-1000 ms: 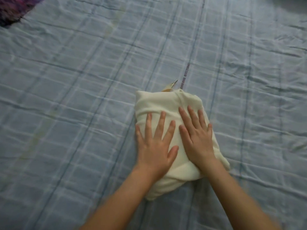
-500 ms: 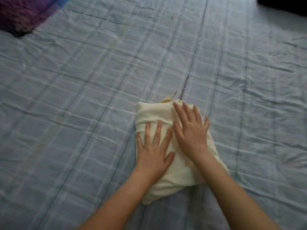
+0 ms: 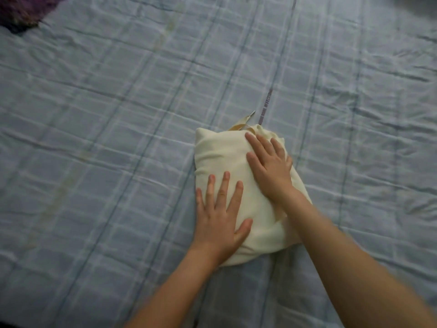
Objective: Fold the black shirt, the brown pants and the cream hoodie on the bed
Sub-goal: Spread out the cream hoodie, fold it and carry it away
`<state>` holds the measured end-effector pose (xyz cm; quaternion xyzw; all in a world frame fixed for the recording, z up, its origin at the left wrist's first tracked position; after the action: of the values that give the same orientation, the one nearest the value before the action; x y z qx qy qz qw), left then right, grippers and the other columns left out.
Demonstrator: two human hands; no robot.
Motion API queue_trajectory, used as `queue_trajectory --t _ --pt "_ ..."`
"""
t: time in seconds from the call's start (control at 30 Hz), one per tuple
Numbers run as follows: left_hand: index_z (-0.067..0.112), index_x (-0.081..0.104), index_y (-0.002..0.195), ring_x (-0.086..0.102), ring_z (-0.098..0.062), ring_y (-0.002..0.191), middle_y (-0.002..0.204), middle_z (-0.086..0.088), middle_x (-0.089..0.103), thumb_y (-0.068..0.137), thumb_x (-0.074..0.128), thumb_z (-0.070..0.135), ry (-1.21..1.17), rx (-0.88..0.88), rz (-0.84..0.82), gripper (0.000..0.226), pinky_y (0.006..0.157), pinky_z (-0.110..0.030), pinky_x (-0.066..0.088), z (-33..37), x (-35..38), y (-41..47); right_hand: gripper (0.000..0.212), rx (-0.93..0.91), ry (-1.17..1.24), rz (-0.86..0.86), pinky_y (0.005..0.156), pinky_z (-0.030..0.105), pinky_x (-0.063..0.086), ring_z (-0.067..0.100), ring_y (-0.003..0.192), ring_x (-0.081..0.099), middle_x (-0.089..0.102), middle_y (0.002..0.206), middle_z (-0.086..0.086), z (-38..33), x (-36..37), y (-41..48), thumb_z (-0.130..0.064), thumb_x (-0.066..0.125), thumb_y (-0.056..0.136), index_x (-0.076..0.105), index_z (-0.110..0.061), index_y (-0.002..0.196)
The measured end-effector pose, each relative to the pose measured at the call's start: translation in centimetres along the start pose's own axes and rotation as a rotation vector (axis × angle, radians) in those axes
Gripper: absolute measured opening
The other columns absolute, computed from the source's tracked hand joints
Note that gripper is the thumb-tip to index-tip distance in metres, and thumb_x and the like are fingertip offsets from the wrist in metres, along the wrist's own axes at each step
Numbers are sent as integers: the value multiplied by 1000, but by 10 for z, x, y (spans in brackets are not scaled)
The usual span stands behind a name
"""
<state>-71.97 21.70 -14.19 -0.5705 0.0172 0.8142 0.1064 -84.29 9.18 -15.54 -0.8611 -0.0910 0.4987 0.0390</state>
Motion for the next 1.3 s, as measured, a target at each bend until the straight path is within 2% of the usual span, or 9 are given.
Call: queue_trajectory --t 0.17,0.27,0.33,0.47,0.63,0.73,0.83,0.93,1.3 --pt "47 23 144 23 -30 144 158 -13 19 80 44 61 -511 -240 87 69 117 -39 21 -58 -20 -16 66 -68 39 -36 121 43 12 21 149 11 14 164 -1 30 -30 -47 -71 40 84 16 -61 145" --pt "59 24 136 32 -7 140 152 17 30 72 57 63 -887 -371 40 72 113 -25 28 -74 -2 -29 73 111 227 -167 116 36 19 22 147 19 20 160 4 70 -23 -74 -74 53 81 12 -68 142" --pt "67 23 131 31 17 131 140 40 28 68 61 64 -982 -362 35 74 106 -11 28 -72 6 -30 76 126 225 -177 109 38 29 24 135 36 38 150 2 81 -18 -85 -76 51 81 10 -65 144" --pt "74 19 125 37 30 111 130 43 30 60 74 59 -1013 -397 42 86 86 8 27 -68 13 -19 82 148 332 -202 111 35 29 17 134 38 33 151 -12 78 -11 -94 -76 48 74 9 -62 145" --pt "62 21 134 40 20 107 126 38 33 57 81 45 -1037 -359 40 98 77 9 29 -64 9 -9 87 190 534 -254 104 20 24 -3 133 28 19 147 -30 66 -7 -102 -61 63 75 10 -62 145" --pt "50 24 140 42 21 104 124 39 32 58 81 38 -1089 -355 19 101 79 7 32 -65 2 -8 85 233 659 -250 100 14 30 -4 127 37 27 142 -34 59 -11 -108 -59 67 73 19 -63 143" --pt "48 28 140 43 19 110 126 39 33 58 81 35 -1101 -348 -17 98 84 5 33 -67 -5 -20 84 267 767 -200 77 -4 38 -26 105 47 34 129 -44 50 -10 -128 -53 74 70 30 -61 141" --pt "50 32 137 40 8 123 134 32 38 59 80 36 -1039 -325 -27 92 89 4 31 -59 -33 -41 82 286 825 -101 70 -4 41 -30 99 47 40 127 -42 34 -27 -162 -50 78 68 38 -57 139" --pt "65 36 132 40 27 116 126 54 38 61 75 58 -1008 -27 63 81 85 6 32 80 -286 -76 81 130 847 288 86 0 40 -23 112 48 48 124 -44 -68 -284 -270 -36 77 68 43 -45 140"
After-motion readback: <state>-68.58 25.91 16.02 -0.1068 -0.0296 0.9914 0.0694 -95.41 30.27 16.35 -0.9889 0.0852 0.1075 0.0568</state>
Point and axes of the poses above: each hand's wrist, its own y-axis towards the middle knuckle, its own x-axis out of the palm, z = x × y, the point moved 9 cm from there along y, towards the middle knuckle
